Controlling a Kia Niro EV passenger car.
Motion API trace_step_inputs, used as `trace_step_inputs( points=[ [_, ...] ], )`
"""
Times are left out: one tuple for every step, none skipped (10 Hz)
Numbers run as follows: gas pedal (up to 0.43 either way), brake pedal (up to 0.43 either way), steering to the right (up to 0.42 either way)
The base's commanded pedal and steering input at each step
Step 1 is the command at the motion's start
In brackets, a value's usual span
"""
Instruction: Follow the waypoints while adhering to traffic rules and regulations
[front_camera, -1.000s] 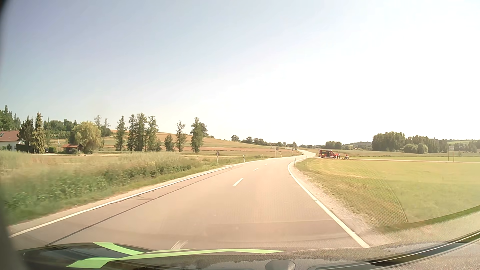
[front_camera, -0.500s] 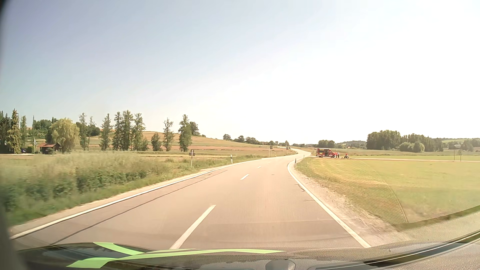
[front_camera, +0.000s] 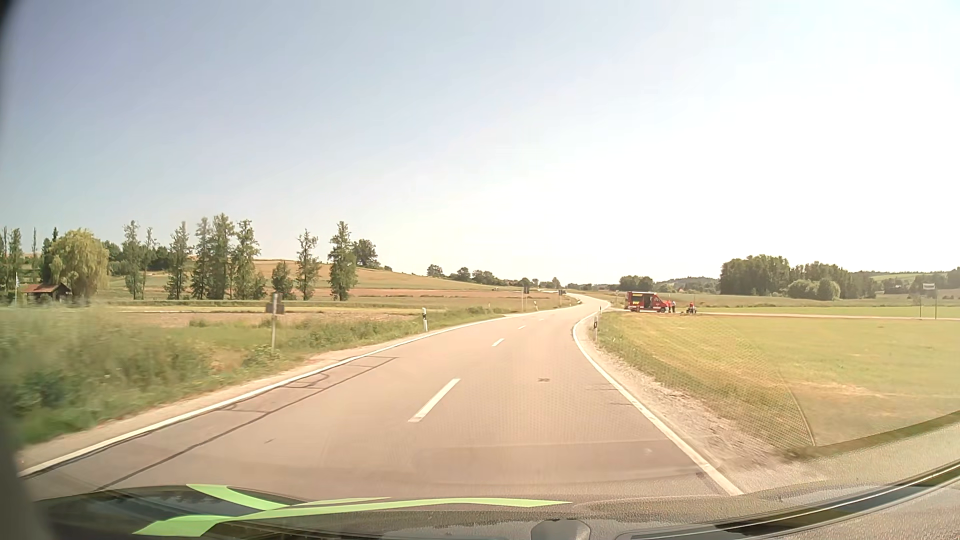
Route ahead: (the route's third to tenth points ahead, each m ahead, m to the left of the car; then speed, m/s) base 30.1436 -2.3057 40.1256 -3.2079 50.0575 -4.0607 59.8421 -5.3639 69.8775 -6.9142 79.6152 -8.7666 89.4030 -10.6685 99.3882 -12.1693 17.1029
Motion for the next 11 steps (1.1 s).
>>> trace_step_inputs(
  points=[
    [0.130,0.000,0.020],
    [0.130,0.000,0.021],
    [0.130,0.000,0.021],
    [0.138,0.000,0.020],
    [0.150,0.000,0.019],
    [0.157,0.000,0.014],
    [0.177,0.000,0.011],
    [0.189,0.000,0.010],
    [0.197,0.000,0.010],
    [0.209,0.000,0.010],
    [0.209,0.000,0.010]
  ],
)
